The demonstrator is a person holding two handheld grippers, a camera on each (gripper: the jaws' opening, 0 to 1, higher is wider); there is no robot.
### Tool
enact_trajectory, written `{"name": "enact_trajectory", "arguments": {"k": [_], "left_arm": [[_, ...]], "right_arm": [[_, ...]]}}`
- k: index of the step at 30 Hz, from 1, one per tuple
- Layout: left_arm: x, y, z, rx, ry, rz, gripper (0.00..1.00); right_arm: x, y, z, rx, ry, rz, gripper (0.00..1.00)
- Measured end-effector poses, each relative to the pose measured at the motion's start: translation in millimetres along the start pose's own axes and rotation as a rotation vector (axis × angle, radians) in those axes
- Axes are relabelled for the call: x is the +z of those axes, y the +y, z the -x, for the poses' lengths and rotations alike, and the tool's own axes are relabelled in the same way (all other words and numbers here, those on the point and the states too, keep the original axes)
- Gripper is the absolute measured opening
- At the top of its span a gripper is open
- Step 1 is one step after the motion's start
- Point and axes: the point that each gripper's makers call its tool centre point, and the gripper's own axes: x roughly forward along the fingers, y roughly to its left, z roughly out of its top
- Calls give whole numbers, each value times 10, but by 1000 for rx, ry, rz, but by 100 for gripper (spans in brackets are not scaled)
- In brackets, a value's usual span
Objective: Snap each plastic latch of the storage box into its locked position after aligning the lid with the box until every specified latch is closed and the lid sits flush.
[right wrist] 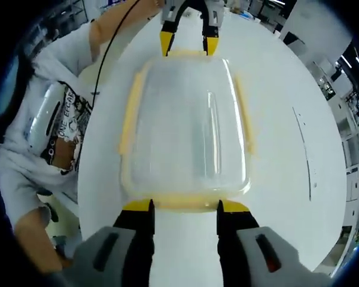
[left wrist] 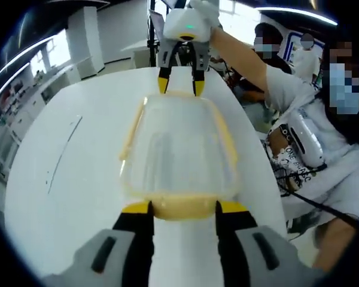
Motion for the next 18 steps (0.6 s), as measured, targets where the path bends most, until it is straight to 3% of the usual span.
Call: {"name": "enact_trajectory", "arguments": {"k": [14, 18], "left_arm": [[-220, 23, 51, -22, 29, 18, 40], [-215, 25, 65, -22, 26, 17, 40]], "right_arm": [[172, 71, -160, 50, -9, -22, 40], [183, 83, -165, 42, -9, -21, 40]]}}
